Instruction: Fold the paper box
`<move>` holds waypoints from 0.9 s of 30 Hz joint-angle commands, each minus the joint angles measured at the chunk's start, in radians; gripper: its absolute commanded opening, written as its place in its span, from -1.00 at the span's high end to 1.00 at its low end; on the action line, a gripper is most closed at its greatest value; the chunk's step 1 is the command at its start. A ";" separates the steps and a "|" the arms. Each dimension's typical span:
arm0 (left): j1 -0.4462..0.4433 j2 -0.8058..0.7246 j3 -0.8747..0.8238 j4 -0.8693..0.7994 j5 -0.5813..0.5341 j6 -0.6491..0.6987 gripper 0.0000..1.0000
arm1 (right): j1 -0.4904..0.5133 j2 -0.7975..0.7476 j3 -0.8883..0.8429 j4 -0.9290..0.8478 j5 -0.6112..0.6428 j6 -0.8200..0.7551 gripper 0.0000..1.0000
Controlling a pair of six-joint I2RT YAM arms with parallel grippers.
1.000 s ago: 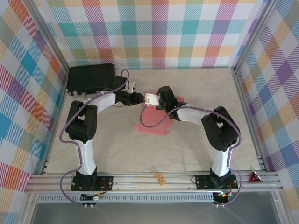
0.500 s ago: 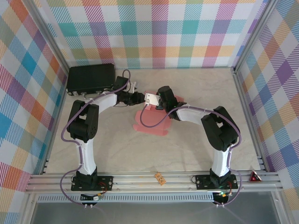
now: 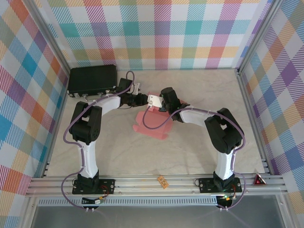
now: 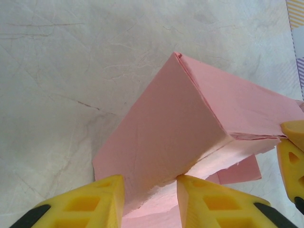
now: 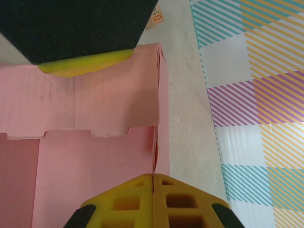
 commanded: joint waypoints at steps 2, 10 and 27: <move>-0.039 0.031 -0.046 0.034 -0.041 0.037 0.33 | 0.018 0.023 0.026 -0.051 -0.071 0.008 1.00; -0.047 0.023 -0.124 0.189 -0.066 0.050 0.34 | 0.018 0.020 0.039 -0.072 -0.080 0.007 1.00; -0.063 0.017 -0.195 0.338 -0.127 0.071 0.38 | 0.021 0.014 0.048 -0.102 -0.091 0.012 1.00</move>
